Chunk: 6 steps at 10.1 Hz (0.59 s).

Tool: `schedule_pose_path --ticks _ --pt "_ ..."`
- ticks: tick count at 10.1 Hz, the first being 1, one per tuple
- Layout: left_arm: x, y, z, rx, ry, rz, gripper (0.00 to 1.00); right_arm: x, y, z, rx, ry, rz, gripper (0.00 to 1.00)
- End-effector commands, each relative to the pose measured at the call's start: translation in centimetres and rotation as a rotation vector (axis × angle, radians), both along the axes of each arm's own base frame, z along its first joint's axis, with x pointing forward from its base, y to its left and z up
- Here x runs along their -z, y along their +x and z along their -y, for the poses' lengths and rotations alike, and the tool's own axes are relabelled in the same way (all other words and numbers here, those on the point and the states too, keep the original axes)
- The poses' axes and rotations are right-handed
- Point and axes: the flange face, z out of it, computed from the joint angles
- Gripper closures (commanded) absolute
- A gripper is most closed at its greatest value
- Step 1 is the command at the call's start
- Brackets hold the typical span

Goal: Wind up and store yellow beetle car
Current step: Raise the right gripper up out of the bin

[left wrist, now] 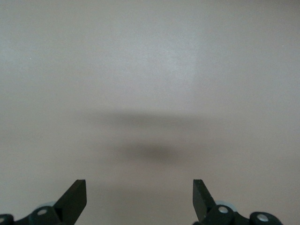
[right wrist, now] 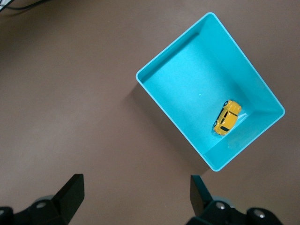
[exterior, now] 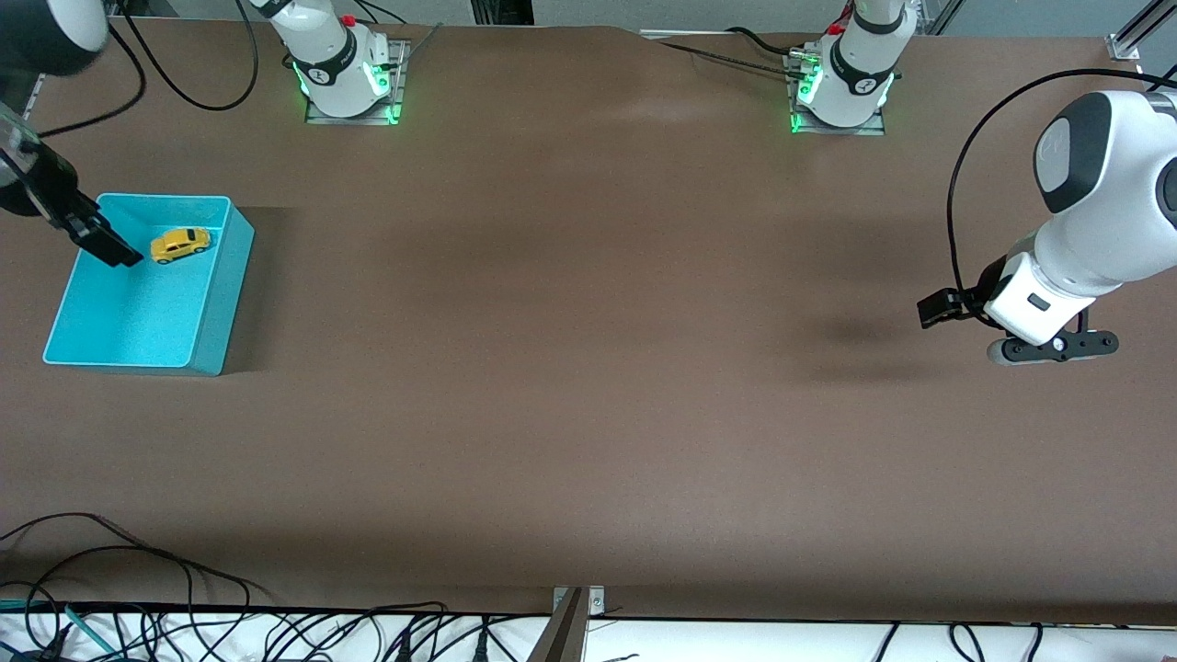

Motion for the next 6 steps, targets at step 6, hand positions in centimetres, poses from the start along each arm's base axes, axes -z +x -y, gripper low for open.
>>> schedule_pose_path --ticks 6 --pt "-0.4 -0.2 0.0 0.014 -0.020 -0.017 0.00 -2.5 0.7 -0.8 -0.494 0.080 -0.026 0.00"
